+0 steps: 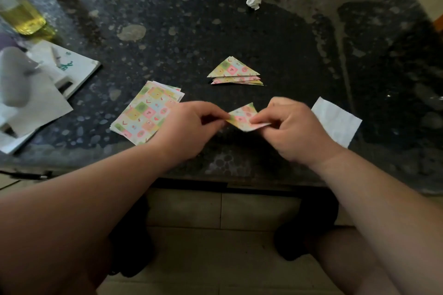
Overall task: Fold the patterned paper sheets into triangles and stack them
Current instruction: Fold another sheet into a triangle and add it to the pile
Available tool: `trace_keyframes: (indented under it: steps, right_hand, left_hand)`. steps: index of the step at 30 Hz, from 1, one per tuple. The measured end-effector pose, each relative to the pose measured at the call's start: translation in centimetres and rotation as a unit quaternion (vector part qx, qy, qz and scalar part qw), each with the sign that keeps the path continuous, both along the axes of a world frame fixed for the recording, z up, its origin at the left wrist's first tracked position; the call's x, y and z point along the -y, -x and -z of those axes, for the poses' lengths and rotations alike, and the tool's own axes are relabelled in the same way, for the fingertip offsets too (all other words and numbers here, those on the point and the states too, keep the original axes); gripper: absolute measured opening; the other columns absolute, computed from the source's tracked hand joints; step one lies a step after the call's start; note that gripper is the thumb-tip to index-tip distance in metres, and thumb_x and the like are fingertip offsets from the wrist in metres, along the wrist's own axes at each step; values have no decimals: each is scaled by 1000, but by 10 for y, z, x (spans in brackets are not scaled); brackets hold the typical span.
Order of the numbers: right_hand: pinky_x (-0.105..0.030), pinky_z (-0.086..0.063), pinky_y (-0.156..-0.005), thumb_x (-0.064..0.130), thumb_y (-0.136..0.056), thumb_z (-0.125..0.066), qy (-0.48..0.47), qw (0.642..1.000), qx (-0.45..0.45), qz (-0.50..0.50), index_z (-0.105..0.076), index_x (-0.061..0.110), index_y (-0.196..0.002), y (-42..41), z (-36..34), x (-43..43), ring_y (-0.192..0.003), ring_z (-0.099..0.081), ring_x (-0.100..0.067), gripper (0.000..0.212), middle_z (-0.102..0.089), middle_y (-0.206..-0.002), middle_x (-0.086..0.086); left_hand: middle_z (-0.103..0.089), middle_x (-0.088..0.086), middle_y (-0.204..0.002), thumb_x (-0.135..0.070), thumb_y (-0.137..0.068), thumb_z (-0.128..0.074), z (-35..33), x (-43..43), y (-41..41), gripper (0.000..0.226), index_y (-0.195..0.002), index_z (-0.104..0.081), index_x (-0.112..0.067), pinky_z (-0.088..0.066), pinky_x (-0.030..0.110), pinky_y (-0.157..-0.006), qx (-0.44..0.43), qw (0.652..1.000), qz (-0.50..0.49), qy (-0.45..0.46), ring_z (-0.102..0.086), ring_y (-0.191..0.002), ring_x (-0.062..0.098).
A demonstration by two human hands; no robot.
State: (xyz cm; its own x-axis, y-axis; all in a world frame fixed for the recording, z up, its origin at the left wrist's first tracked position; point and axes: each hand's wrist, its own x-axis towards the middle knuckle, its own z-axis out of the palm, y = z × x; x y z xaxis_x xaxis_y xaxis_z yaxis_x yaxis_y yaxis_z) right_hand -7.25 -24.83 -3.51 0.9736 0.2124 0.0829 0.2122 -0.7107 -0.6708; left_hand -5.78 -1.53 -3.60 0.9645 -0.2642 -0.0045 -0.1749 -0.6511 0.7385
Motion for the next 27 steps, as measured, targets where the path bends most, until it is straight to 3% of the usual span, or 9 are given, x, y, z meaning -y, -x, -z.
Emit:
trace_keyframes:
  steps: [3,8,13,20,24,27]
  right_hand:
    - [-38,-52,-69,11,-85,-76,51,998,13,-35,-83,20,-102,10,15,-2,-83,-60,-16,20,-60,-86,4]
    - [-29,-39,-71,30,-91,-72,148,985,-39,-79,-79,28,-113,17,20,-6,-90,-48,-12,23,-48,-90,6]
    - [-32,-48,-78,46,-89,-74,150,981,-86,-83,-76,35,-114,18,16,-4,-93,-48,-8,27,-49,-95,10]
    - [-22,-48,-73,38,-93,-73,60,985,-163,11,-77,26,-99,-2,13,-2,-87,-60,-8,15,-62,-100,14]
    - [-15,-47,-70,43,-92,-74,-36,982,-167,82,-73,34,-100,-2,16,-7,-87,-64,-1,12,-69,-93,20]
    - [-17,-51,-69,40,-90,-77,-108,969,-187,121,-77,31,-100,-3,16,-15,-84,-68,-2,13,-73,-92,15]
  left_hand:
    - [-67,-15,-94,-13,-89,-76,13,-2,4,13,-99,-78,-21,-48,19,-88,65,991,104,-55,-58,-89,-1]
    - [-61,-4,-97,-24,-90,-75,30,-3,7,11,-100,-79,-21,-46,32,-85,128,967,155,-154,-55,-92,20]
    - [-57,-6,-93,-35,-90,-75,32,-7,13,18,-105,-80,-26,-46,33,-83,129,964,160,-170,-53,-89,18]
    - [-61,-11,-105,-42,-99,-60,22,-1,1,20,-104,-77,-33,-43,44,-101,-34,984,76,-156,-53,-110,17]
    - [-62,-10,-106,-42,-100,-60,19,2,-2,20,-101,-78,-33,-44,46,-102,-65,983,55,-161,-54,-115,19]
    - [-61,-16,-95,-44,-97,-64,17,5,0,19,-95,-79,-33,-47,41,-98,-69,985,36,-152,-58,-108,15]
